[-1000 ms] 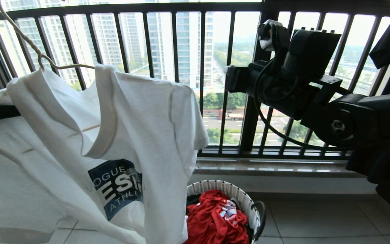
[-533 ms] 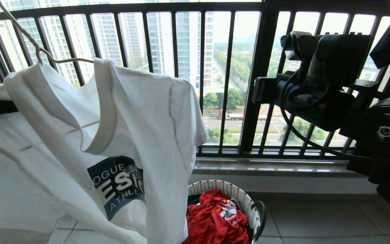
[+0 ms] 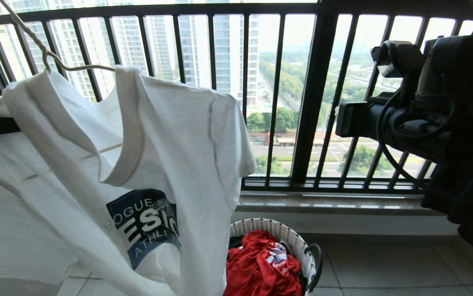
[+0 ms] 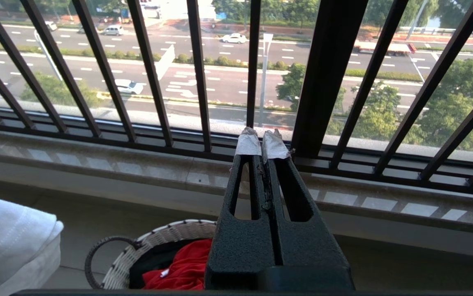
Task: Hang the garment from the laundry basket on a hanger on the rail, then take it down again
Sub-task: Hang the clothes rack on the clothesline
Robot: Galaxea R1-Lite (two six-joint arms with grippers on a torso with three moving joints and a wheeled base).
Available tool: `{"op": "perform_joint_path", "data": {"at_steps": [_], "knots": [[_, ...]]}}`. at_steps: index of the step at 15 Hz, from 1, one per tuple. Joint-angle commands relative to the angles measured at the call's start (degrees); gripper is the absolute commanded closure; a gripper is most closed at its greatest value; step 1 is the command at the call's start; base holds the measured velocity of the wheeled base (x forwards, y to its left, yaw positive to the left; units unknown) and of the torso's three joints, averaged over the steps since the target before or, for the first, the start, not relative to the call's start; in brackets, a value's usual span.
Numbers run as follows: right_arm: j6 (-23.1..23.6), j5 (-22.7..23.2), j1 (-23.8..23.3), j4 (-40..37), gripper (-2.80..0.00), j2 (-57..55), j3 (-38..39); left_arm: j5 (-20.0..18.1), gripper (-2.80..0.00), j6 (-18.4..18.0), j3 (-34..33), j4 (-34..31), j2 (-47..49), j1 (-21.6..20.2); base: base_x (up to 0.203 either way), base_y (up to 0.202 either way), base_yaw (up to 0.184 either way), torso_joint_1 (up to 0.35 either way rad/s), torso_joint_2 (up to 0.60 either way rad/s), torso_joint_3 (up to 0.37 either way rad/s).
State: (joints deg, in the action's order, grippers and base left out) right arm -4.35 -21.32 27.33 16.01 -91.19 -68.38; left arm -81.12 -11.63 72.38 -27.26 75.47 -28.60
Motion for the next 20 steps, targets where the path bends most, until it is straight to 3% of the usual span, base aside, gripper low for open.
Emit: {"op": "perform_joint_path", "data": {"at_steps": [1,6,10,20], "knots": [[-0.06,-0.21,-0.27,0.34,0.0,0.92,0.0,-0.45,0.0,-0.06,0.05,-0.15,0.38,0.56,0.0,0.0,0.0,0.0,0.0,0.0],[-0.22,-0.21,-0.44,0.43,0.0,1.36,0.25,-0.45,0.0,-0.06,-0.02,-0.08,0.38,0.72,0.0,0.0,0.0,0.0,0.0,0.0],[-0.13,-0.21,-0.44,0.43,0.0,1.58,0.44,-0.45,0.0,-0.06,-0.04,-0.08,0.38,0.74,0.0,0.0,0.0,0.016,-0.19,-0.269],[0.05,-0.21,-0.44,0.17,0.0,4.1,0.53,-0.45,0.0,-0.06,-0.22,-0.15,0.2,1.62,0.0,0.0,0.0,0.126,-0.5,-0.33]]}}
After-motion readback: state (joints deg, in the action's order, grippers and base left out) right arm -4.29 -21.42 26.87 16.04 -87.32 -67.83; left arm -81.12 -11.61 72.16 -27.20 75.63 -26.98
